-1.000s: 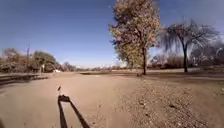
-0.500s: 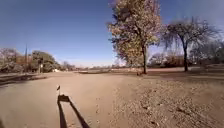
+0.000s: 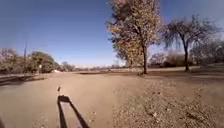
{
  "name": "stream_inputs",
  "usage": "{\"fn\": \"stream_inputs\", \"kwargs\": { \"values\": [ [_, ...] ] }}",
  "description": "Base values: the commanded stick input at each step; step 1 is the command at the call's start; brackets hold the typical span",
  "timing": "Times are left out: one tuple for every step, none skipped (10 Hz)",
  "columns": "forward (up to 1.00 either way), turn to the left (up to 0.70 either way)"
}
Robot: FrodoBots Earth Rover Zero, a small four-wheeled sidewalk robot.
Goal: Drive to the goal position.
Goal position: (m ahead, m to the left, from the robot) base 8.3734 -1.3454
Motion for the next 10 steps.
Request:
{"fn": "stream_inputs", "kwargs": {
  "values": [
    [0.5, 0.0],
    [0.5, 0.0],
    [0.5, 0.0],
    [0.5, 0.0],
    [0.5, 0.0],
    [0.5, 0.0],
    [0.5, 0.0],
    [0.5, 0.0],
    [0.5, 0.0],
    [0.5, 0.0]
  ]
}}
